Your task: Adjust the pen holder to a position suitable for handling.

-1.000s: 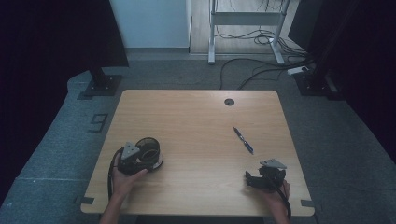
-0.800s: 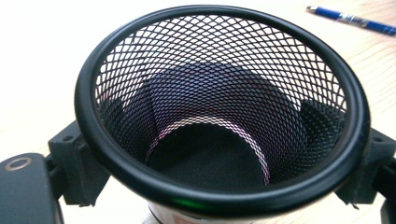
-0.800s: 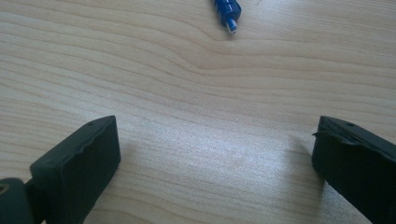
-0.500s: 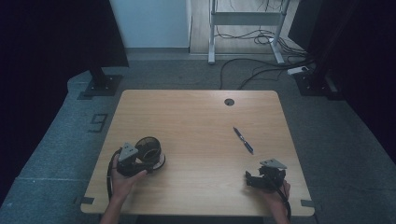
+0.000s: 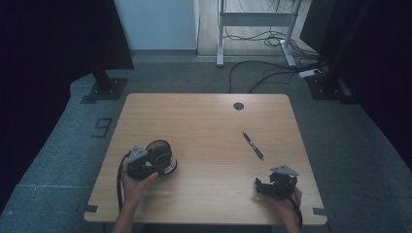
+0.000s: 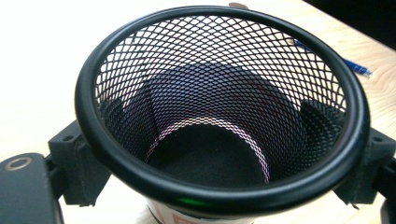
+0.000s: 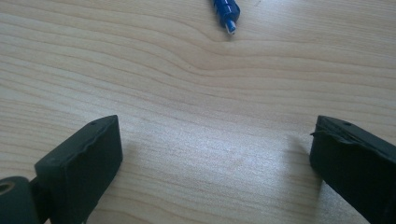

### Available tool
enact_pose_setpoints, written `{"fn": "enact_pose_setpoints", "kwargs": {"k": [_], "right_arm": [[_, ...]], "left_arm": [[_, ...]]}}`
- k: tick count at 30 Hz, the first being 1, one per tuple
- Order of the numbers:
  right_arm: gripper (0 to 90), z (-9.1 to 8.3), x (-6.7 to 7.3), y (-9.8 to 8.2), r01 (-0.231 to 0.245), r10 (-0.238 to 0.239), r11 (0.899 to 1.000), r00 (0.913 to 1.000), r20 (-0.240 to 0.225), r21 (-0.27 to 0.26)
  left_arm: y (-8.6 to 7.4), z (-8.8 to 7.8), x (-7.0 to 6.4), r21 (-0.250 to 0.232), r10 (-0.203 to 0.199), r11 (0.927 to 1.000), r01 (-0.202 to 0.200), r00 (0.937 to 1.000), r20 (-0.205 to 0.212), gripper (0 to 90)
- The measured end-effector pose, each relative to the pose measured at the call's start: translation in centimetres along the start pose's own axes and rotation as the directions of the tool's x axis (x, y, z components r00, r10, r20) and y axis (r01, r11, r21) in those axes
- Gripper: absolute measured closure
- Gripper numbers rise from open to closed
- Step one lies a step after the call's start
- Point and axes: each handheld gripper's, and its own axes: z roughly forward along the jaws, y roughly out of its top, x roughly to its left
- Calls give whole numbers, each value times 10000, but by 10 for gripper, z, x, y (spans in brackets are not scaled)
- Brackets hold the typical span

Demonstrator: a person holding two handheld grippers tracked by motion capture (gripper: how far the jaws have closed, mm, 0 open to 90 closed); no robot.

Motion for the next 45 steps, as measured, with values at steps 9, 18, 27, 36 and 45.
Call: {"fn": "enact_pose_setpoints", "kwargs": {"k": [9, 18, 27, 36, 45], "right_arm": [[64, -2, 1, -1, 79, -80, 9999, 9999, -77, -121], [63, -2, 0, -1, 107, -108, 9999, 9999, -111, -122], [71, -2, 0, -1, 88, -89, 9999, 9999, -95, -136], [75, -2, 0, -1, 92, -93, 9999, 9999, -89, -136], [88, -3, 0, -2, 132, -135, 9997, 9998, -136, -189]], "left_arm": [[15, 13, -7, 70, 105, 9999, -103, 9993, -354, 100], [32, 28, -22, 135, 440, 9989, -440, 9990, 4, 100], [47, 40, -34, 204, 955, 9952, -960, 9951, 266, 100], [50, 57, -43, 373, 1151, 9925, -1162, 9929, 311, 100], [55, 88, -60, 691, 1421, 9871, -1446, 9891, 396, 100]]}}
